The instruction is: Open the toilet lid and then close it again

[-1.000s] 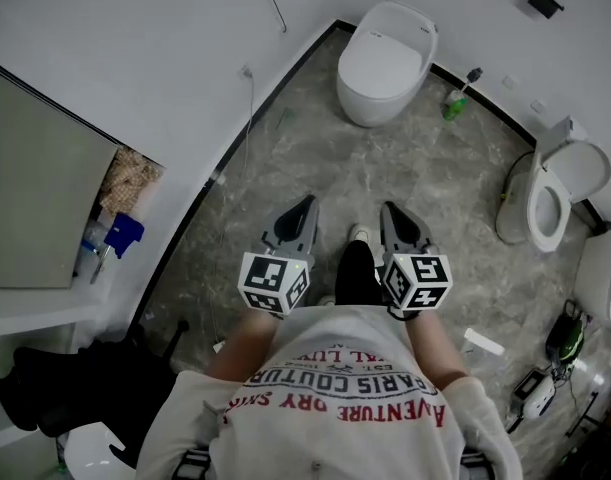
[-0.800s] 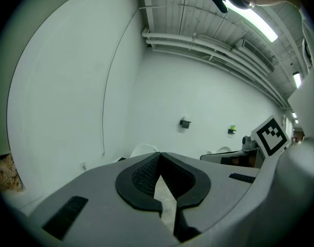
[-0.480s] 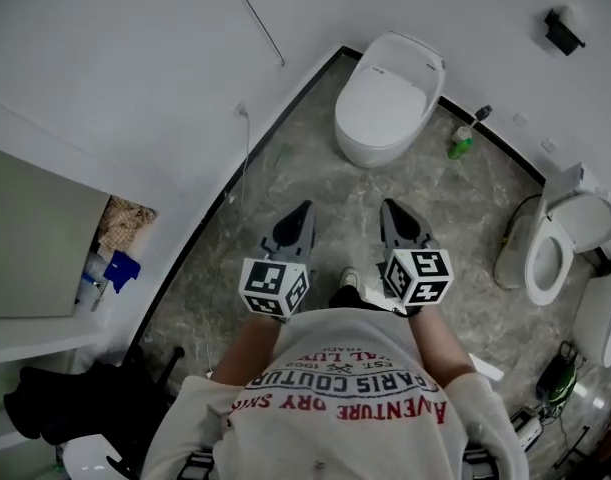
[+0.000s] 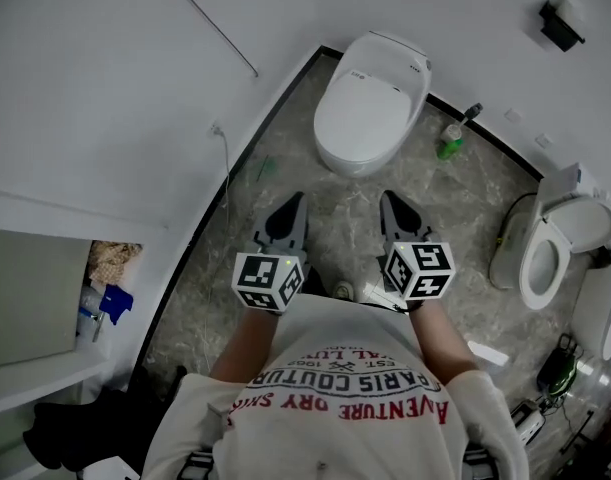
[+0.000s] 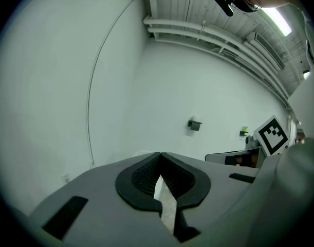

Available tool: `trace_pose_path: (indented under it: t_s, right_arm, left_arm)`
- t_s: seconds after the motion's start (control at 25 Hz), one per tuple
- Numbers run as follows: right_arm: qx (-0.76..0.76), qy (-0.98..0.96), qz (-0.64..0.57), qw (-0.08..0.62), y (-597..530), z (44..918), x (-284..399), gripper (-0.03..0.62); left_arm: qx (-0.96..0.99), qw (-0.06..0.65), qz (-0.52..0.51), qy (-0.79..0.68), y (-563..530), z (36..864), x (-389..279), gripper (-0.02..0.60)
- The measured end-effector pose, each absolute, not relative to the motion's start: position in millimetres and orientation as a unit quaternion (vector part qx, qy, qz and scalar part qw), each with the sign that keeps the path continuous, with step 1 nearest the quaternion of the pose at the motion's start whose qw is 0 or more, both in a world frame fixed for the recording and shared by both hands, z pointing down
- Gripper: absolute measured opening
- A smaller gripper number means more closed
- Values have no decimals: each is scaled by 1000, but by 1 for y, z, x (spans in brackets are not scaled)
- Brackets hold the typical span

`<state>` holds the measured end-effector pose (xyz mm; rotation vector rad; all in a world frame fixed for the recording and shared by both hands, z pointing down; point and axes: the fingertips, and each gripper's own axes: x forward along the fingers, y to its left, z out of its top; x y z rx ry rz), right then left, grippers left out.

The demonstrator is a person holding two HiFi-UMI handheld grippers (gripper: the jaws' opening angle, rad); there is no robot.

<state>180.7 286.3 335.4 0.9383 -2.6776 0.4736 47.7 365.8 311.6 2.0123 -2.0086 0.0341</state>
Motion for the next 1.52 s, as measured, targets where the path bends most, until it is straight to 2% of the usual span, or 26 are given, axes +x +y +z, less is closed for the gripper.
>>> trace_pose_path:
  t_s: [0.32, 0.88, 1.12, 1.52]
  right_arm:
    - [369, -903, 173, 139, 199, 356, 133, 16]
    - [447, -857, 219, 137, 42, 407, -20, 17]
    - [484, -830, 245, 129, -3, 437, -34, 17]
    - [483, -827, 227, 176, -27, 520, -25, 17]
  left_arm:
    - [746, 151, 23, -648, 250, 327, -2, 8]
    - [833, 190, 81, -514, 49, 388, -139, 8]
    - [855, 202, 98, -468, 0, 421, -148, 8]
    - [868, 223, 109, -431, -18, 505, -126, 8]
